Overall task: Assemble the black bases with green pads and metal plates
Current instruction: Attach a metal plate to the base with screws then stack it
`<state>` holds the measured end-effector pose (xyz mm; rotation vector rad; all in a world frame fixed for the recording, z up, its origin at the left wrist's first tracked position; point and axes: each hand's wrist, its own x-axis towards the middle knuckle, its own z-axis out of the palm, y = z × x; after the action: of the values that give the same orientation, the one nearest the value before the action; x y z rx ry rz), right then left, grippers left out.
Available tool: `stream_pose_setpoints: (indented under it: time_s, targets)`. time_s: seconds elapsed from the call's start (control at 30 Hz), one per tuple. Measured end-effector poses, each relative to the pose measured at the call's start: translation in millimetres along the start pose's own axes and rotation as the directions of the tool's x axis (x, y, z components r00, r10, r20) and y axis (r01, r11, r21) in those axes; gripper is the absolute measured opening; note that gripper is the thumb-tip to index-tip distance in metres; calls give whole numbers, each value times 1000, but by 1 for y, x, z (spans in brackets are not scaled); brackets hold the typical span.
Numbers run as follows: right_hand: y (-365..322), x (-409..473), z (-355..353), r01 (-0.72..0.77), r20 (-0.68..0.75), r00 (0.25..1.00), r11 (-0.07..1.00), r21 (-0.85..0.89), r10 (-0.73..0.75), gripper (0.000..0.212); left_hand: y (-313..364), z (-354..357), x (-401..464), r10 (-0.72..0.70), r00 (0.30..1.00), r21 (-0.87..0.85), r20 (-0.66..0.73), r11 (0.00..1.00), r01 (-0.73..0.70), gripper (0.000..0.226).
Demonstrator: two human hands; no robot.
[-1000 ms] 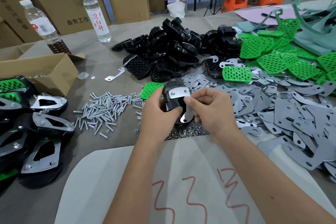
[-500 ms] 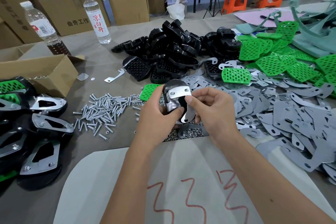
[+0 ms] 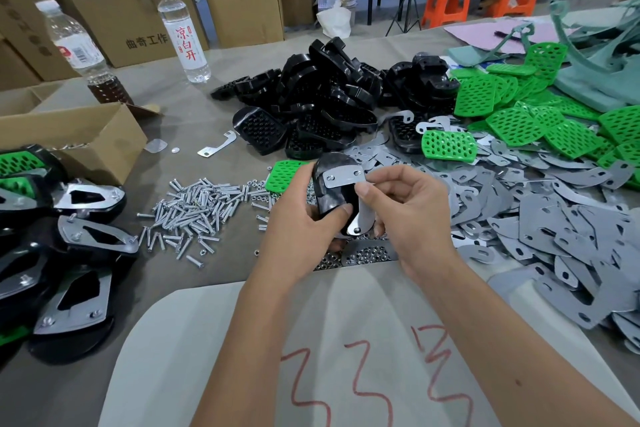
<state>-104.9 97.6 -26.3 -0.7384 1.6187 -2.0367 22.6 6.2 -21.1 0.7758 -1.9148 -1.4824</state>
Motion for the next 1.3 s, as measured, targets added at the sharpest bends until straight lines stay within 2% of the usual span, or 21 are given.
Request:
stream_pose_setpoints:
  time_s: [0.33, 0.43, 0.57, 0.73, 0.8, 0.97, 1.13, 1.23, 1.3]
  targets:
    - [-2, 0, -1, -20, -12, 1000, 999, 45, 20, 32, 8, 0, -1, 97, 992, 66, 83, 993, -102, 48]
    - [-4, 0, -2, -29, -8, 1000, 997, 75, 30, 32, 12, 3, -3, 120, 987, 31, 105, 992, -124, 46]
    - [-3, 1, -2, -20, -18, 1000, 998, 58, 21, 32, 11, 1, -5, 77, 988, -56, 135, 996, -70, 49]
    - [1, 4, -1, -3, -21, 1000, 999, -40, 3, 33, 10, 3, -8, -2, 996, -145, 88, 989, 15, 54]
    - [1, 5, -1, -2, 3, 1000, 996, -94, 2, 26, 10, 3, -8, -27, 997, -193, 67, 980, 40, 51]
    - [0, 6, -3, -59, 94, 994, 997, -48, 63, 21, 8, 3, -6, -56, 998, -225, -25, 973, 49, 48]
    - [-2, 6, -4, -77, 108, 990, 993, -89, 86, 15, 10, 6, -7, -52, 998, -223, -47, 974, 40, 50]
    - [-6, 3, -3, -91, 153, 982, 988, -125, 110, 26, 11, 7, -7, -43, 998, -234, -52, 972, 30, 52]
    - [-8, 3, -4, -126, 179, 974, 989, -78, 138, 32, 12, 8, -8, -29, 999, -231, -38, 973, 20, 51]
